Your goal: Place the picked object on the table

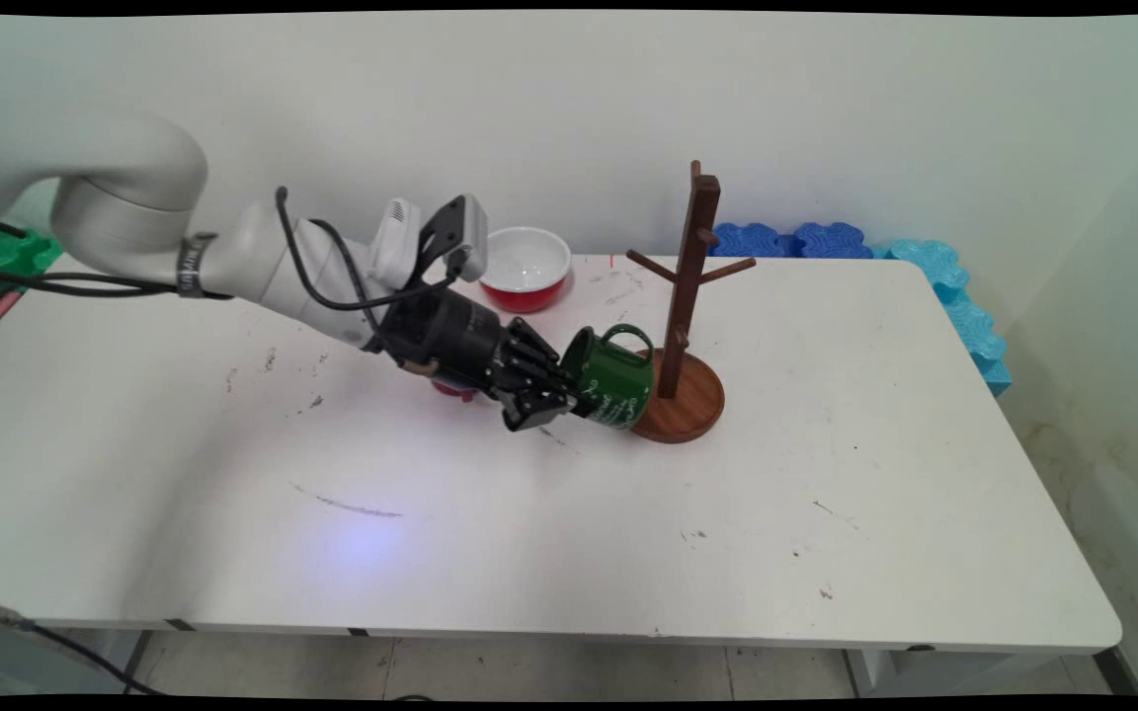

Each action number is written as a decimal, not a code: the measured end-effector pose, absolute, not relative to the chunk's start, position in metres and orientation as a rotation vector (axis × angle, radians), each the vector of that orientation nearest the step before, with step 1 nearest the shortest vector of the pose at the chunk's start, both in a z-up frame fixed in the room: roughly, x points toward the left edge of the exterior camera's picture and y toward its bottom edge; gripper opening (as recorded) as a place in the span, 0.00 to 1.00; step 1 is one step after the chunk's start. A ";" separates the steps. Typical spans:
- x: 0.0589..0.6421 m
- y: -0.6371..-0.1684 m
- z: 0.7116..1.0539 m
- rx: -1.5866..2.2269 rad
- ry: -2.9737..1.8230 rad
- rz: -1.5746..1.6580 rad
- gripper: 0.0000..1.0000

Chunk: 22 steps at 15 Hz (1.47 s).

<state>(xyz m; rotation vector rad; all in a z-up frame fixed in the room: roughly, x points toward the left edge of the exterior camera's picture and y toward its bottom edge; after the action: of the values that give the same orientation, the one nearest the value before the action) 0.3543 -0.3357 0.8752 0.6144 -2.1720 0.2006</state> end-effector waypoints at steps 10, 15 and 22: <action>0.376 -0.326 0.892 0.521 -2.313 0.298 0.00; 0.381 -0.323 0.896 0.470 -2.402 0.344 0.00; 0.383 -0.317 0.894 0.427 -2.512 0.383 0.00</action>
<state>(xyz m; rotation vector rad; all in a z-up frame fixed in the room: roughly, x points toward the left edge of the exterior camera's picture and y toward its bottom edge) 0.3834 -0.3175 0.8937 0.4271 -2.5116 0.3825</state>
